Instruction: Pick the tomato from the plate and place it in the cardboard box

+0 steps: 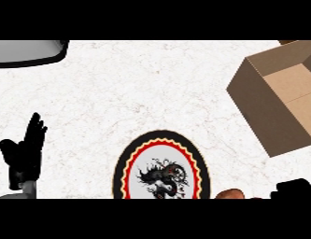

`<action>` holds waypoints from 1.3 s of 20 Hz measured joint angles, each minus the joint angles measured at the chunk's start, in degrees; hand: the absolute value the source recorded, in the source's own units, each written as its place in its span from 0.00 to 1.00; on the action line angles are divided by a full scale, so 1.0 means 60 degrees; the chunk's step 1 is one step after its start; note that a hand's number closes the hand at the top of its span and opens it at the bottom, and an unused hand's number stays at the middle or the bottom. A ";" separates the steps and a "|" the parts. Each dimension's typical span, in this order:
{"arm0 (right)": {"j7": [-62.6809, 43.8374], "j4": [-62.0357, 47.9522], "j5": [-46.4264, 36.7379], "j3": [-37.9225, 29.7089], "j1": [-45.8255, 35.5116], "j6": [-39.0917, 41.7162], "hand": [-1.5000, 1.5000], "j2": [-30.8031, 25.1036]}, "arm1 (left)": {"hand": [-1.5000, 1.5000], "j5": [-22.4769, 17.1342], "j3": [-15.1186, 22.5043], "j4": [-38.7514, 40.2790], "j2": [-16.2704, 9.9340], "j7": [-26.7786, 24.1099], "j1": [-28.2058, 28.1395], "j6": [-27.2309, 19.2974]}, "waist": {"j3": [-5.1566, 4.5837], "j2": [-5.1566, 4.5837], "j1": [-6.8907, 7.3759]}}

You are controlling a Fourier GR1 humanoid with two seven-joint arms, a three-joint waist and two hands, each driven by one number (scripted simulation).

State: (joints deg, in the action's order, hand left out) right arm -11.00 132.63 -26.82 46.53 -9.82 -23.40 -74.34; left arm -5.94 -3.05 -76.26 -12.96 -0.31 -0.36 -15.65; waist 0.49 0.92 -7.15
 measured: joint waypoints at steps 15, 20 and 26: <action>0.4331 -0.3256 0.5399 -0.3604 0.1002 -0.0515 1.00 -0.1495 | 0.50 0.0083 0.0314 -0.0181 0.0045 0.0099 0.0349 0.0249 | -0.0008 -0.0185 0.0714; 0.6972 -0.5969 0.6840 -0.4642 0.1045 0.1078 1.00 -0.1234 | 0.50 0.0232 0.0497 0.0001 0.0163 0.0141 0.0661 0.0263 | -0.0035 -0.0221 0.1027; 0.8544 -0.9326 0.6461 -0.4941 -0.0057 0.2674 1.00 -0.0218 | 0.50 0.0391 0.0686 0.0197 0.0291 0.0234 0.1115 0.0354 | -0.0057 -0.0266 0.1460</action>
State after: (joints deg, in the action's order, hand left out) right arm 40.26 76.68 11.95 16.89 -10.16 -7.35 -75.64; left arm -3.59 1.07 -75.08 -11.22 1.09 6.33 -13.52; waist 0.15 -0.68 1.61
